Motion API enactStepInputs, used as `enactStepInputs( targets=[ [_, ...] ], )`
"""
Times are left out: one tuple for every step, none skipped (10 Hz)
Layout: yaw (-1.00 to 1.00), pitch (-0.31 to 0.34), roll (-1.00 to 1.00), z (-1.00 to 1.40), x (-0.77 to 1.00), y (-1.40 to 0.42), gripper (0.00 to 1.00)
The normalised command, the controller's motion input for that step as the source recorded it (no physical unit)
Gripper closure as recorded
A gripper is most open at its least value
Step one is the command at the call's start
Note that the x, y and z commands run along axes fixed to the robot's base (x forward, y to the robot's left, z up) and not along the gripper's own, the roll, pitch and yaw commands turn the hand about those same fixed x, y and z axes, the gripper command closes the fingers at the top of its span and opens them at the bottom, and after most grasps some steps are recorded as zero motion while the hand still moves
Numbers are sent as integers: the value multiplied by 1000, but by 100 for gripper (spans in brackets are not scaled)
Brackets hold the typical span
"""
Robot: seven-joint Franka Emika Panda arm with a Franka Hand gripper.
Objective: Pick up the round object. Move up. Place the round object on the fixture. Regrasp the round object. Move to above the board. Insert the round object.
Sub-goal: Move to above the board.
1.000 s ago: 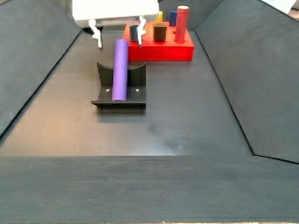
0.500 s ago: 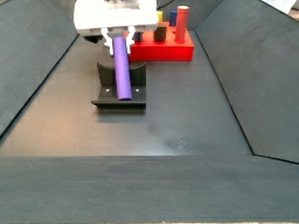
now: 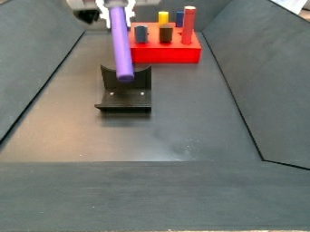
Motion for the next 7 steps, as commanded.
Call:
enactStepInputs(
  targets=[
    [126,4,-8,1000,79,43,100],
    [95,6,-15,1000,78,37,100],
    [80,12,-17,1000,77,34,100],
    [59,27,-21,1000,76,28,100],
    [49,42,-23,1000,74,25,100],
    [40,64,-27,1000,74,19,100],
    [41,74,-29,1000,76,16,100]
  ],
)
